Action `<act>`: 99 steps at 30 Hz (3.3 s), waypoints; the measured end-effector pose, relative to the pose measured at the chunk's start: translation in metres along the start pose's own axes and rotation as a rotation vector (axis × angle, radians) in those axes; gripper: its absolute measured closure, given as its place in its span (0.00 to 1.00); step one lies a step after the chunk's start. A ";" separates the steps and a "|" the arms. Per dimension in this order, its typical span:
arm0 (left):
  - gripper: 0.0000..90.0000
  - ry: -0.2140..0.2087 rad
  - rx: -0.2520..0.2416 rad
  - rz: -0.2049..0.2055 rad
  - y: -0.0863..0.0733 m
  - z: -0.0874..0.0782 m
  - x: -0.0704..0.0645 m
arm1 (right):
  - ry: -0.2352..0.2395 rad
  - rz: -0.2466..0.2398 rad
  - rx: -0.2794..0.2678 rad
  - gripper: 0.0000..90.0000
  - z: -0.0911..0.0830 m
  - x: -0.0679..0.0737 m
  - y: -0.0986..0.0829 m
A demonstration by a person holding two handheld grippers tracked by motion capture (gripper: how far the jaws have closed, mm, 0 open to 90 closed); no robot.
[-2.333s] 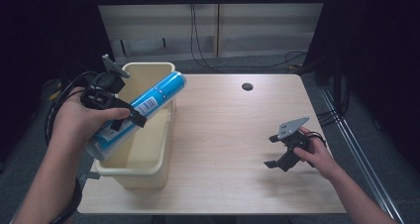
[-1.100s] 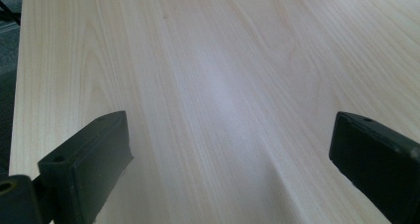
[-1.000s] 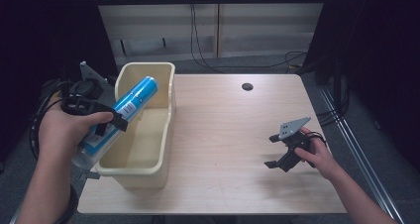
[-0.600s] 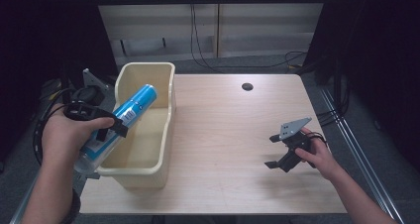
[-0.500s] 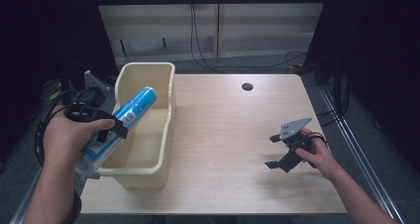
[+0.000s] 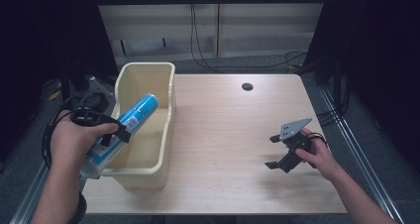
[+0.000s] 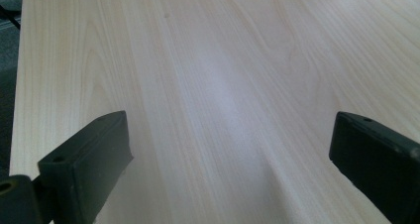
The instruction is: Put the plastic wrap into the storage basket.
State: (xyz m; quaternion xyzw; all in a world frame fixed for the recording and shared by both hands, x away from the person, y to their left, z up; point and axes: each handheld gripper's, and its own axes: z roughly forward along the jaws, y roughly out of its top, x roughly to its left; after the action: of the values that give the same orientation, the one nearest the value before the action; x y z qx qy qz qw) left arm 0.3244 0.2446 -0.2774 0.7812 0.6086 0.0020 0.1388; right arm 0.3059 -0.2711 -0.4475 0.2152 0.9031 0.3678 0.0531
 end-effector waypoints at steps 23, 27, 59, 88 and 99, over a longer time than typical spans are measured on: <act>0.64 -0.026 -0.106 0.058 0.026 -0.012 -0.018 | 0.006 0.002 0.009 0.03 0.003 -0.002 -0.001; 0.57 -0.038 -0.087 0.065 0.027 -0.001 -0.020 | 0.000 -0.003 0.016 0.03 0.003 -0.001 -0.002; 0.13 -0.145 -0.133 0.215 0.059 0.044 -0.094 | -0.039 0.020 0.007 0.03 -0.007 0.001 -0.013; 0.10 -0.252 -0.127 0.313 0.060 0.091 -0.153 | -0.053 0.017 0.001 0.03 -0.007 0.001 -0.012; 0.10 -0.290 -0.115 0.361 0.057 0.117 -0.173 | -0.046 0.019 -0.005 0.03 -0.007 0.000 -0.013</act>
State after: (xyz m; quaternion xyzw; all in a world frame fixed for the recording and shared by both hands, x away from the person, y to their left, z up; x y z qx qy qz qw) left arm 0.3542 0.0418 -0.3489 0.8604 0.4315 -0.0509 0.2663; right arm 0.2998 -0.2845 -0.4514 0.2321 0.8986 0.3656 0.0712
